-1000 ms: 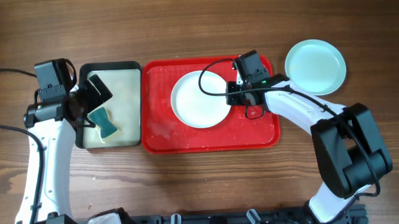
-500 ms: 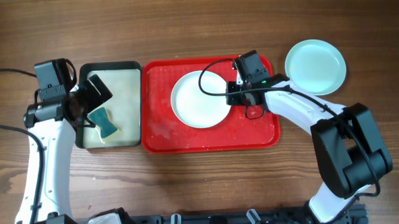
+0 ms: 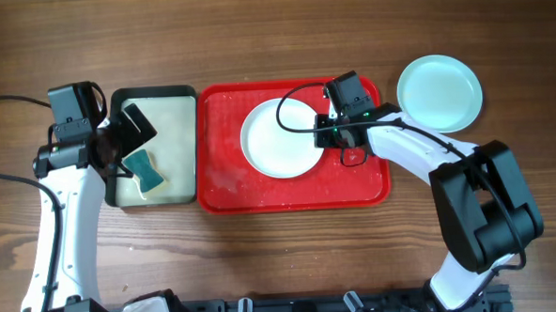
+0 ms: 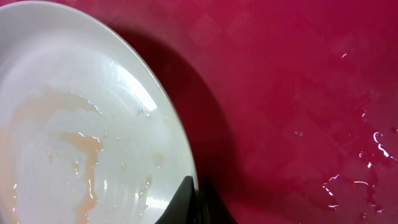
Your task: Clean dirty plates on tray and stack at the side
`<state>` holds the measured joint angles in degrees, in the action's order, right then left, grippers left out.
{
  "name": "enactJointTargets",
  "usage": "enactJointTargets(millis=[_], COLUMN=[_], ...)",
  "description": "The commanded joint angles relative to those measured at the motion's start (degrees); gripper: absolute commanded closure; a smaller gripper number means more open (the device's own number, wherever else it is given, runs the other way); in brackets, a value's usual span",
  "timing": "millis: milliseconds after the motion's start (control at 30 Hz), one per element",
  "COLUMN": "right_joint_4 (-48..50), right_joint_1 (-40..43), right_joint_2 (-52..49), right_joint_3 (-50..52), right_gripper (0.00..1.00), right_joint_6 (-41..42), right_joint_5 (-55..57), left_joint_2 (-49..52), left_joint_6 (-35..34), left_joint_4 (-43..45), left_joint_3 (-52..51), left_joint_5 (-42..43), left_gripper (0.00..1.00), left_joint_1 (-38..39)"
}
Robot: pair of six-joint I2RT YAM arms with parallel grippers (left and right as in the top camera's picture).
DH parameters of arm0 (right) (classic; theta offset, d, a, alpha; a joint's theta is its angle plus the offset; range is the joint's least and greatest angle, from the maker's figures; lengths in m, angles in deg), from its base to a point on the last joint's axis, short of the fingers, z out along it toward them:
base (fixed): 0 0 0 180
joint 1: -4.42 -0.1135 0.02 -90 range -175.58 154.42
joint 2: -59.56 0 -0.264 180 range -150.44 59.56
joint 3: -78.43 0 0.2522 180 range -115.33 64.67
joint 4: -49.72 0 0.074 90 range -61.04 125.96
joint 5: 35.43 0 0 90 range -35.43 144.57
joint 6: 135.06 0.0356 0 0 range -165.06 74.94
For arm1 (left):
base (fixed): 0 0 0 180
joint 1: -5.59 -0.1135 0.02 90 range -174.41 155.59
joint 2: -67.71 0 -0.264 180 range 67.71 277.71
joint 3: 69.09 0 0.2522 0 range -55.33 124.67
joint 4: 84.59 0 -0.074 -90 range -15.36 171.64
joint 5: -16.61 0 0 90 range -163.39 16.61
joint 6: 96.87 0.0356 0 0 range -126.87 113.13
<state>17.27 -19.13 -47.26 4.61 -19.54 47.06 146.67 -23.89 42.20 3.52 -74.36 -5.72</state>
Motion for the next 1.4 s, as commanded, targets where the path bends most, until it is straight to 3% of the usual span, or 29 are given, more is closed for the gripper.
enactJointTargets(millis=[0,467,833,1167,1367], right_joint_4=[-0.13,-18.47,-24.72,-21.97,-14.82], right_joint_1=[-0.28,-0.28,-0.31,-4.15,-9.05], right_joint_2=[-1.29,-0.63,-0.63,-0.63,-0.63], right_joint_3=[0.07,-16.17,-22.8,-25.24,-25.22], right_gripper=[0.96,0.96,0.96,0.96,0.96], right_joint_6=[0.57,-0.98,-0.02,0.81,2.16], right_joint_5=[-1.6,-2.36,-2.43,-1.88,4.92], left_joint_2=[0.09,0.09,0.09,0.09,0.09], left_joint_6=[-0.09,-0.11,-0.09,-0.09,-0.09], left_joint_4=[0.17,0.17,0.17,0.17,0.17], left_joint_3=[0.63,0.63,0.63,0.63,0.63], left_joint_5=[0.46,0.46,0.46,0.46,0.46], left_gripper=[0.0,0.0,0.0,0.0,0.0], left_joint_1=[0.22,0.22,0.22,0.22,0.22])
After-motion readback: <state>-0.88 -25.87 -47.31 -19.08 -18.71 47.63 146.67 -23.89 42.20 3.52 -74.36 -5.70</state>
